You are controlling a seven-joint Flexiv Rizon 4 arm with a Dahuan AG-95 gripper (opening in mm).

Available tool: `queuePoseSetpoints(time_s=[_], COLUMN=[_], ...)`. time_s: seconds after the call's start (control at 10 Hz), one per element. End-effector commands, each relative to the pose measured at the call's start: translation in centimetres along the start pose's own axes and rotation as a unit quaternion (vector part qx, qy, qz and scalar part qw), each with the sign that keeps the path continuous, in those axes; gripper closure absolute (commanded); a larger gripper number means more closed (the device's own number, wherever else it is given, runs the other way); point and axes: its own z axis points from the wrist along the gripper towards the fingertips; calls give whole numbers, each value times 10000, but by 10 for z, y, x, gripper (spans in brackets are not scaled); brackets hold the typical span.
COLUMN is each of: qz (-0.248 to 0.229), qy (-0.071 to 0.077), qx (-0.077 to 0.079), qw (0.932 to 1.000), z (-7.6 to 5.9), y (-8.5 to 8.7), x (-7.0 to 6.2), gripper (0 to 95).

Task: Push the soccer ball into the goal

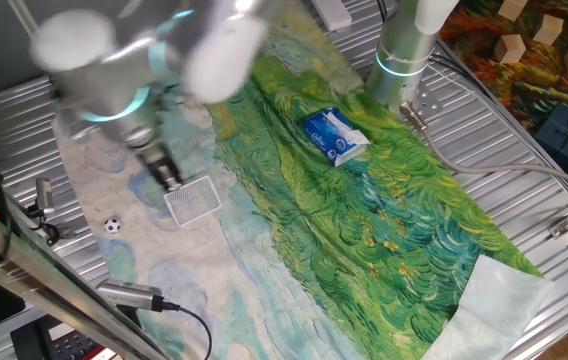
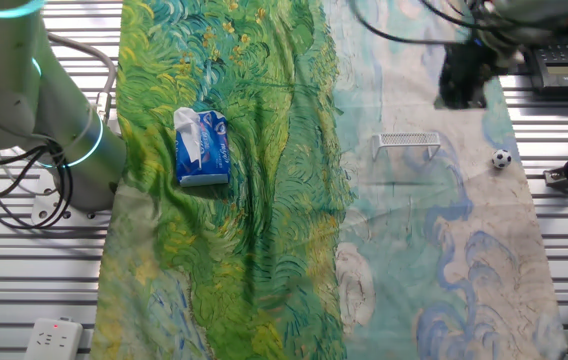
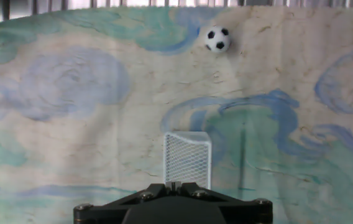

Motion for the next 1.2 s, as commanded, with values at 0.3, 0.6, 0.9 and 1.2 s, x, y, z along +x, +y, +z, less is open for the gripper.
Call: queuePoseSetpoints(time_s=[0.3, 0.6, 0.9, 1.2], qz=[-253, -354, -541, -652], qy=[-763, -853, -874, -813], qx=[60, 68, 64, 63], qw=[9967, 9957, 9947, 9945], z=[16, 35, 63, 89], y=[11, 10, -4, -11], x=[-23, -38, -57, -84], gripper=[950, 950, 950, 950])
